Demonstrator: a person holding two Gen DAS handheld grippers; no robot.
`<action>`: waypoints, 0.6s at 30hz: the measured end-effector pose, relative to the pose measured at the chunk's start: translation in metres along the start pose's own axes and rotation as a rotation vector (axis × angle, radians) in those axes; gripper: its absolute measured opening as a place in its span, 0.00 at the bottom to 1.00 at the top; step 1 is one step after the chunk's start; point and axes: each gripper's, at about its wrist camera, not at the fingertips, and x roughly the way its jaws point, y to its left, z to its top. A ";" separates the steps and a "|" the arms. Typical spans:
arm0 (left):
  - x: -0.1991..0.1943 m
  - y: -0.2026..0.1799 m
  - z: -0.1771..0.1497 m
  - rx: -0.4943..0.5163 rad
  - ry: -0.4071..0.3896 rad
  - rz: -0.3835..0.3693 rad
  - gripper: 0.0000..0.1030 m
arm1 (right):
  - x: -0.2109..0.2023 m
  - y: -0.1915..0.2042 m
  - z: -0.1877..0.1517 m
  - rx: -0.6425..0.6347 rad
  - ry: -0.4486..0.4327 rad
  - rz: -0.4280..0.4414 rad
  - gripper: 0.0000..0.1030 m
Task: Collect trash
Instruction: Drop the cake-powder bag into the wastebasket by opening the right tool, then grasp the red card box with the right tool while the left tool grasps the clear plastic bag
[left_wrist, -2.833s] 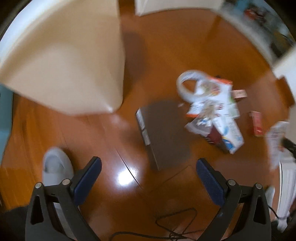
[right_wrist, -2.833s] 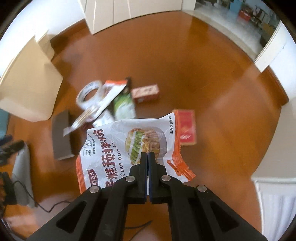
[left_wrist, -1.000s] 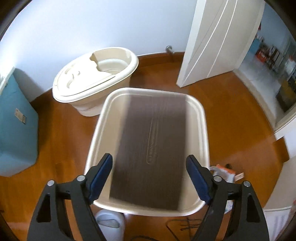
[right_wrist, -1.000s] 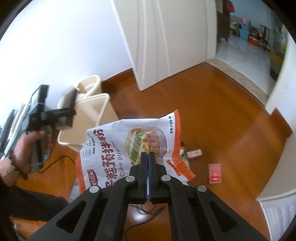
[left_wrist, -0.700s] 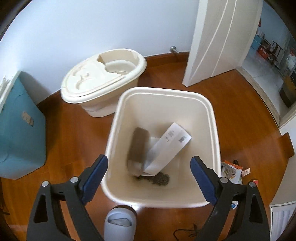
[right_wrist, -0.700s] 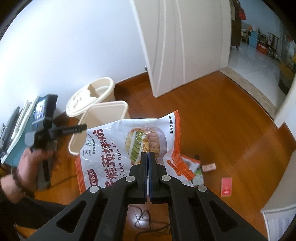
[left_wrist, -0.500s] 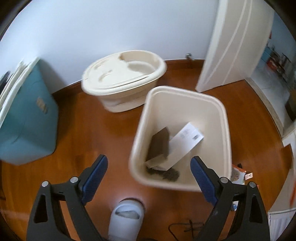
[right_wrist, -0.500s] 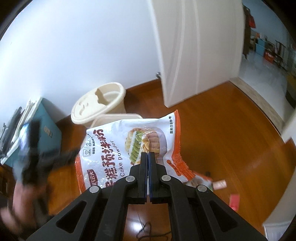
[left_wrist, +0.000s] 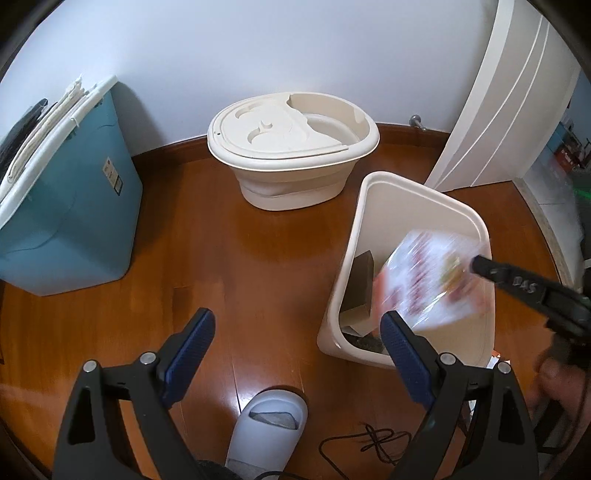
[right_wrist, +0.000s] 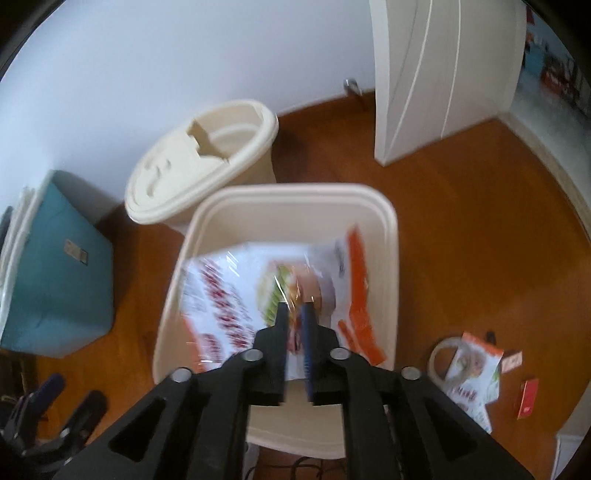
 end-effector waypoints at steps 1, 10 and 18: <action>0.000 0.000 0.001 -0.001 -0.002 -0.002 0.89 | 0.003 0.000 0.000 0.004 0.006 -0.003 0.49; -0.012 -0.016 -0.002 -0.029 0.001 -0.079 0.89 | -0.088 -0.040 -0.013 -0.097 -0.022 -0.015 0.78; -0.044 -0.111 -0.052 0.183 -0.065 -0.144 0.89 | -0.179 -0.206 -0.091 -0.084 0.080 -0.165 0.78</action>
